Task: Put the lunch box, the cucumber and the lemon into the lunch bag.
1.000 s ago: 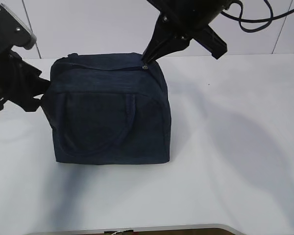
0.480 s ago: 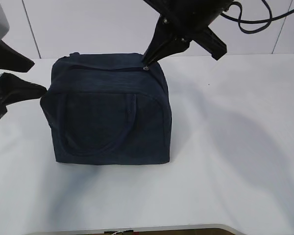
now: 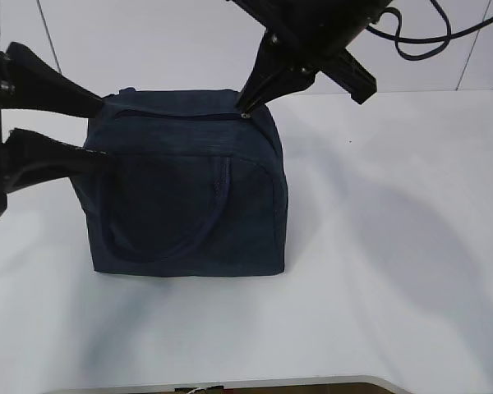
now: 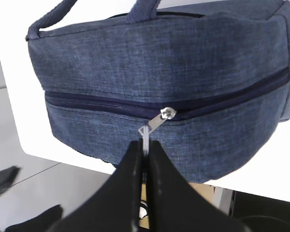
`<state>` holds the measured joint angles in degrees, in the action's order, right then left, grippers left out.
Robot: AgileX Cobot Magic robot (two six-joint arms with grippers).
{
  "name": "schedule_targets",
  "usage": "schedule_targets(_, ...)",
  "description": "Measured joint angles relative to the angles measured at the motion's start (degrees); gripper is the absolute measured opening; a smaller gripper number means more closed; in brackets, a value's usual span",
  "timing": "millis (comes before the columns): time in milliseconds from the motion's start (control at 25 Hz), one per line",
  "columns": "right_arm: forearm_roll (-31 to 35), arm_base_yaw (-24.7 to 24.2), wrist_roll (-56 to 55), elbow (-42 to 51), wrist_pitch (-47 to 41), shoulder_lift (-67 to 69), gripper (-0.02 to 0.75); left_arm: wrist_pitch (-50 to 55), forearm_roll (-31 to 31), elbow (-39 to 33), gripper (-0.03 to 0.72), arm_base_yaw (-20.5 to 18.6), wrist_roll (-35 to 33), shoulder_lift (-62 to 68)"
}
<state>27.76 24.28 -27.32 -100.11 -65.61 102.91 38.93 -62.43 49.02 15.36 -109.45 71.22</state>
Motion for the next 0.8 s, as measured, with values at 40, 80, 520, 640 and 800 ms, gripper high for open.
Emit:
schedule_targets(40,0.11,0.00,0.00,0.00,0.00,0.00,0.005,0.13,-0.25,0.00,0.432,0.00,-0.94,0.80)
schedule_targets(80,0.11,0.00,0.12,0.00,0.00,0.00,0.005,0.21,-0.36,0.00,0.432,0.00,-2.18,1.48)
schedule_targets(520,0.80,0.00,1.08,0.00,0.11,0.10,0.005,-11.65,-2.85,0.00,0.419,7.17,-12.20,8.51)
schedule_targets(640,1.05,0.00,1.23,0.00,0.11,0.10,0.005,-12.74,-2.75,0.00,0.368,7.50,-12.34,9.58)
schedule_targets(800,1.31,0.00,1.26,0.00,0.11,0.10,0.005,-15.24,-2.75,0.00,0.206,7.62,-12.36,9.65)
